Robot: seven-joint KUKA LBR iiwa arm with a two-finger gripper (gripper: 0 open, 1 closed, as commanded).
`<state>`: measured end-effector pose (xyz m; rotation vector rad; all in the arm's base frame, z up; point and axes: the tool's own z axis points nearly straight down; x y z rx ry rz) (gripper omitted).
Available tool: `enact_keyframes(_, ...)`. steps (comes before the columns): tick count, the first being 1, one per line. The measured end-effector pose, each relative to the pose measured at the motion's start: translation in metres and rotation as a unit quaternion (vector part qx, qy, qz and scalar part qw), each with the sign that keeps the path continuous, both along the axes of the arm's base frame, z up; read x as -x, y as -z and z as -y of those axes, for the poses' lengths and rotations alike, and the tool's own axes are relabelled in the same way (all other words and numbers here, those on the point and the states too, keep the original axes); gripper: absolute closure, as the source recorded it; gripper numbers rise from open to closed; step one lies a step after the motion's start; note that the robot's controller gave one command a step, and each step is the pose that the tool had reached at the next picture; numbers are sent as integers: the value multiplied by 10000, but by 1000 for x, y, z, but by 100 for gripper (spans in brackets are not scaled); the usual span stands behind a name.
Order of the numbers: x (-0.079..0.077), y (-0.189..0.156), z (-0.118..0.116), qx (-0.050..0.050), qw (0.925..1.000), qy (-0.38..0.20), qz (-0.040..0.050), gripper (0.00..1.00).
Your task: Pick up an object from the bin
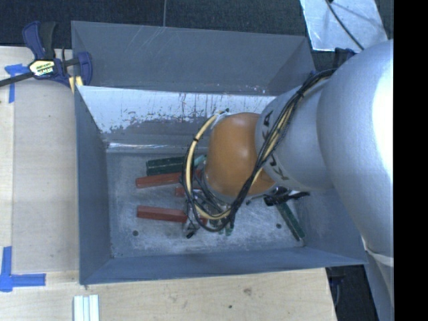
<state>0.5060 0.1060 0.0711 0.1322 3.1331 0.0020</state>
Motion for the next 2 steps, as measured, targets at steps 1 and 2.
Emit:
enact_keyframes(1, -22, -125, 19, -1, 10000, -93, 29, 100)
enact_keyframes(2, 8, -199, 12, 18, 9468, -3218, 15, 100)
